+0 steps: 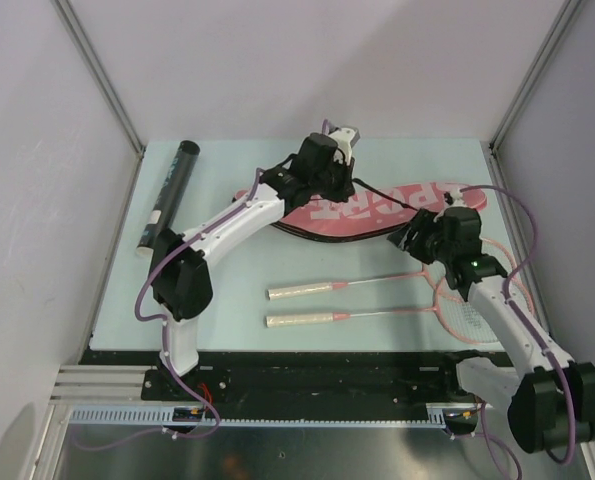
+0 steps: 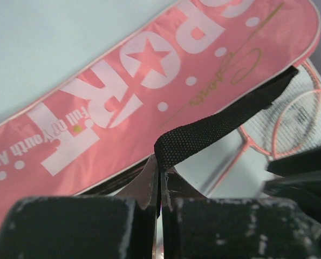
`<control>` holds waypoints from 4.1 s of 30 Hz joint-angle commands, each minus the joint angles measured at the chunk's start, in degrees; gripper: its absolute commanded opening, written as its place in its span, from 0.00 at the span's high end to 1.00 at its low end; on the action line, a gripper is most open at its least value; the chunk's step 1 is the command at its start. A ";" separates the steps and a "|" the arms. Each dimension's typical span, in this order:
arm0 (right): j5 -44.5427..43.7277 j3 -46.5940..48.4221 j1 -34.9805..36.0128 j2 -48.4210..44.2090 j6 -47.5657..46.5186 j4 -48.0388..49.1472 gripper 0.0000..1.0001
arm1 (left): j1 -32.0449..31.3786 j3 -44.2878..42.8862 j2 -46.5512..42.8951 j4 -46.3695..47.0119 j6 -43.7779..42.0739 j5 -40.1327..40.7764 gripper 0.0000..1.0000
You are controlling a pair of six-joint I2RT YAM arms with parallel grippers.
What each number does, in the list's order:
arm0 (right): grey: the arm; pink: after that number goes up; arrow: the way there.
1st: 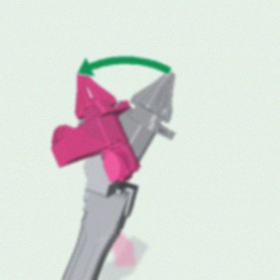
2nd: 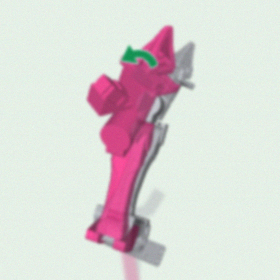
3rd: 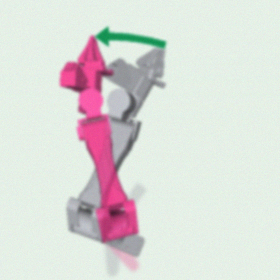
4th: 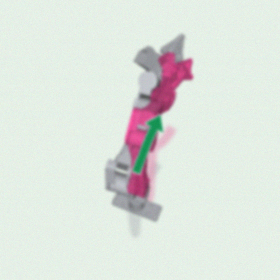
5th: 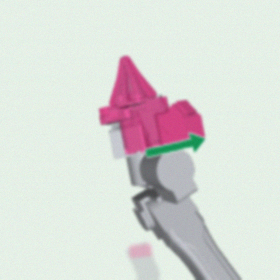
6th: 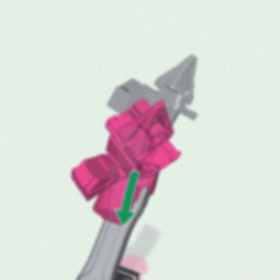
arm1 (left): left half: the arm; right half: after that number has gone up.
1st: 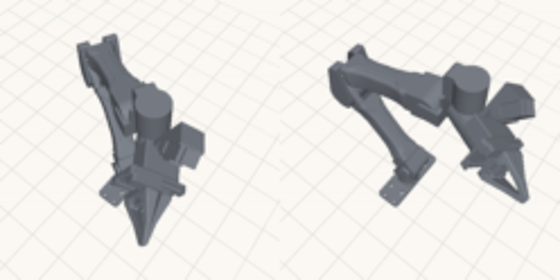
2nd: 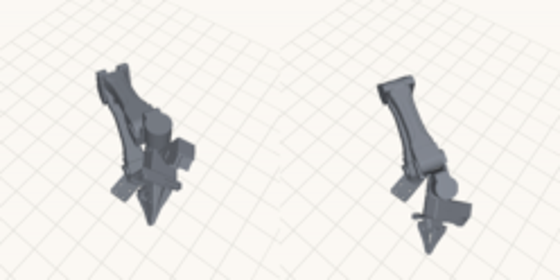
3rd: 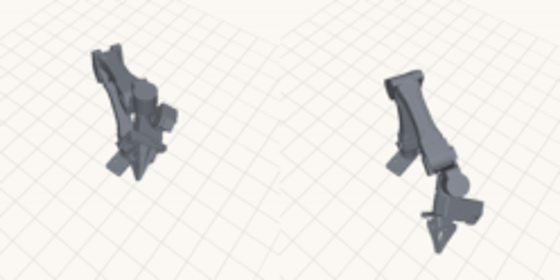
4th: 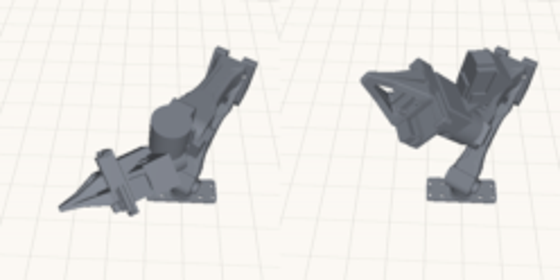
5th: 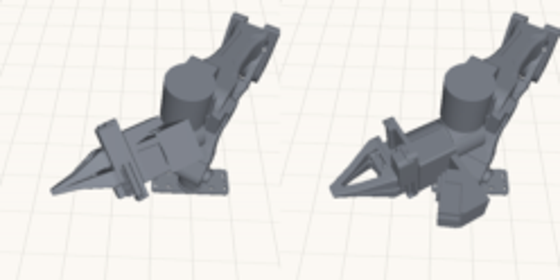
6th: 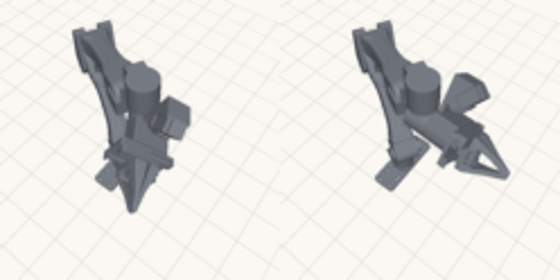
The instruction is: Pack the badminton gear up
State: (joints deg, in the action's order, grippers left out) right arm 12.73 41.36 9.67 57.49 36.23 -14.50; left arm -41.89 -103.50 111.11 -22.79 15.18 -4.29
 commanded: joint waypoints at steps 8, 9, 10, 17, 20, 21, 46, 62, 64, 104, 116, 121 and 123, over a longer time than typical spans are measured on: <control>-11.58 -2.69 3.51 11.49 8.24 16.78 0.46 | -1.53 -2.67 -1.51 -0.15 7.32 -5.90 1.00; -12.02 -2.95 3.42 12.02 9.11 17.31 0.46 | -1.53 -2.67 -1.60 -0.07 7.41 -5.99 1.00; -12.72 -2.96 3.34 12.98 10.08 17.49 0.46 | -1.62 -2.67 -1.60 -0.07 7.32 -5.99 1.00; -14.32 -4.10 2.90 18.52 11.23 22.58 0.50 | -1.88 -2.58 -1.77 -0.15 7.41 -6.16 0.99; -14.58 -4.27 2.81 20.81 11.06 25.04 0.53 | -2.06 -2.58 -1.77 -0.07 7.58 -6.25 1.00; -14.75 -4.27 2.81 21.42 11.06 25.57 0.53 | -2.14 -2.58 -1.77 -0.15 7.67 -6.25 0.99; -24.25 -4.62 5.01 31.18 10.44 34.97 0.64 | -3.55 -2.58 -2.30 -0.33 8.11 -6.69 1.00; -3.03 -7.00 1.50 21.44 6.65 42.20 1.00 | -0.30 -1.17 -4.24 -2.96 -1.72 -5.19 0.80; 3.67 -4.64 0.35 20.47 7.36 38.26 1.00 | 1.37 -1.87 -3.97 -4.63 -3.31 -5.37 0.73; 35.43 6.27 -1.67 22.31 6.57 33.84 1.00 | -6.36 7.17 -4.68 -11.31 -14.22 -1.72 0.58; 30.00 8.12 -0.36 21.52 3.77 26.30 1.00 | -7.42 6.74 -3.27 -10.96 -12.63 16.87 0.76; 21.65 9.52 3.07 21.34 -0.01 19.00 0.89 | -7.33 5.33 -3.97 -10.96 -10.44 12.83 1.00; 15.42 9.87 5.61 21.26 -0.80 17.06 0.83 | -7.33 5.07 -4.41 -10.88 -7.63 12.65 1.00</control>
State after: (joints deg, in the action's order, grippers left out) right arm 37.93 48.47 11.42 80.16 38.89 7.49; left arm -49.56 -96.07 108.03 -34.28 3.75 8.40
